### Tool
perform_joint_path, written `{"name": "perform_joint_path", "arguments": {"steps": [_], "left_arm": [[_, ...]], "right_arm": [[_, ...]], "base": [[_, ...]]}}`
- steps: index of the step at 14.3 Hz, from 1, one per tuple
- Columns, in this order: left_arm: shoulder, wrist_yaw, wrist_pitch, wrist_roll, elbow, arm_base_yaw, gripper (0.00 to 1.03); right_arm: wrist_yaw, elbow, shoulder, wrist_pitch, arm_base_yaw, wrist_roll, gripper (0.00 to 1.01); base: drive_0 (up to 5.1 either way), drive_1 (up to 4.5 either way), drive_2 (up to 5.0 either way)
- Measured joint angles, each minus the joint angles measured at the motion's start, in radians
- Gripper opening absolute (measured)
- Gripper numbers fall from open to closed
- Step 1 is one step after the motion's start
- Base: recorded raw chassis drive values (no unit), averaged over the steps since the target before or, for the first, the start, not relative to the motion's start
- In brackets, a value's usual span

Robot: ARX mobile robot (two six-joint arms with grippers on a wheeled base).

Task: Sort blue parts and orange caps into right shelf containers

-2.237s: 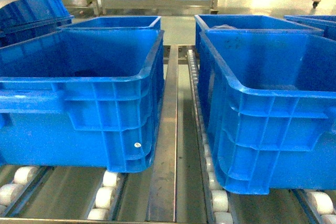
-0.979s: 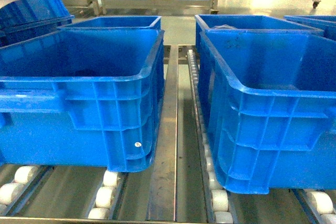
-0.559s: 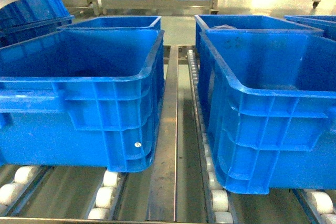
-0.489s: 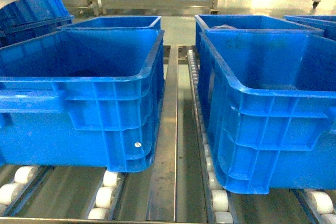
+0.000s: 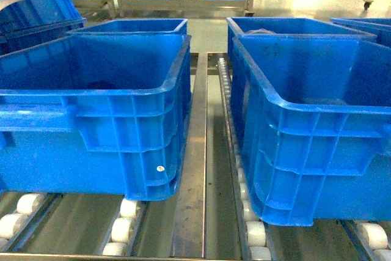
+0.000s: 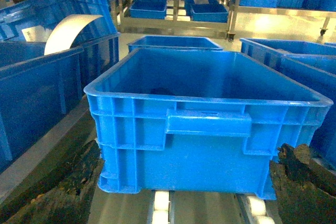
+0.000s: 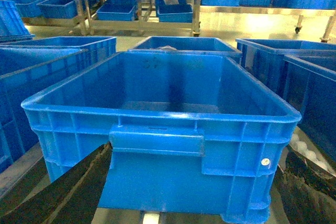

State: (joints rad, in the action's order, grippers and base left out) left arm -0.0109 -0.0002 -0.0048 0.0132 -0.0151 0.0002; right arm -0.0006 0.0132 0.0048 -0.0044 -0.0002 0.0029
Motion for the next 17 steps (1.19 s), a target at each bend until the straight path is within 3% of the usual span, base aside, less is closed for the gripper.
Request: {"name": "perform_joint_path", "arguments": {"steps": [17], "left_arm": [[0.000,0.000,0.000,0.000,0.000,0.000,0.98]], "right_arm": [[0.000,0.000,0.000,0.000,0.000,0.000,0.98]], "base": [[0.0,0.00,0.0]]}}
